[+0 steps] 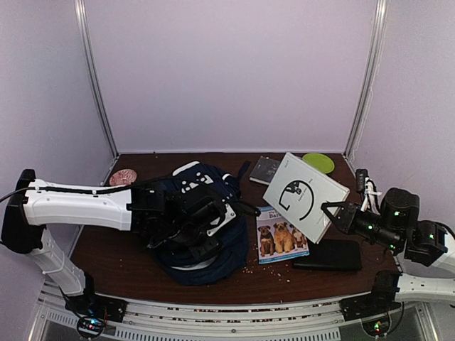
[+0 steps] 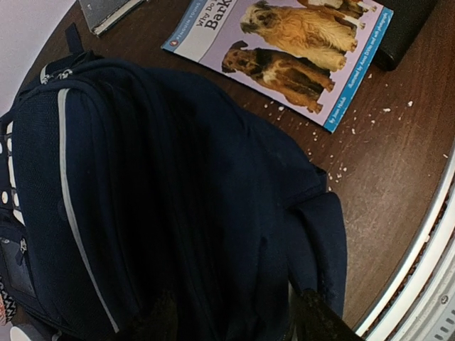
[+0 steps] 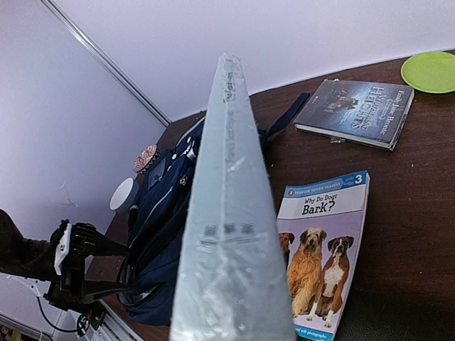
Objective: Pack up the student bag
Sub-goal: Pick up the book from the center of the board, then place the book in the student bag.
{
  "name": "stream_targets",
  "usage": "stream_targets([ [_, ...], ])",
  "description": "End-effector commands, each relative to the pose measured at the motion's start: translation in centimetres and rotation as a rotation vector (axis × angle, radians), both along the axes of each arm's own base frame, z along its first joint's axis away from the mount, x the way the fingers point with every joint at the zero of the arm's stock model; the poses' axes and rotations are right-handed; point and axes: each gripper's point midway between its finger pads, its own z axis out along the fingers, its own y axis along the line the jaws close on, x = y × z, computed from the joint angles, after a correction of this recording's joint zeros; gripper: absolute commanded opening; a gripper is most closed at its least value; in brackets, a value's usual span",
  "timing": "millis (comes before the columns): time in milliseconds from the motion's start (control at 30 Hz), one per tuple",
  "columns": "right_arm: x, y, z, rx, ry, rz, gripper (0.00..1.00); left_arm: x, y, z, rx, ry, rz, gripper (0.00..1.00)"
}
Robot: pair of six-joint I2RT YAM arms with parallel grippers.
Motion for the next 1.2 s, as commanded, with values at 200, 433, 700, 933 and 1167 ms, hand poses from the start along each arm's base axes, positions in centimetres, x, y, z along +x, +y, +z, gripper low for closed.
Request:
stream_targets([
  [200,0.5,-0.4,4.9,0.154,-0.121,-0.037,0.00,3.1,-0.4,0.2,0.001,-0.046,0.070,0.92],
  [433,0.6,-0.2,4.6,0.151,-0.113,-0.033,0.00,2.6,-1.2,-2.5,0.044,0.013,0.051,0.98],
  [700,0.5,0.2,5.1,0.147,-0.114,-0.016,0.00,4.3,0.2,-5.3,0.163,-0.037,0.125,0.67],
  [933,0.1,0.5,5.3,0.144,-0.114,0.018,0.00,6.2,1.4,-0.6,0.112,-0.164,0.192,0.00],
  [1167,-0.7,2.3,6.1,0.177,-0.101,0.116,0.00,7.1,2.1,10.5,-0.116,-0.259,0.226,0.00],
])
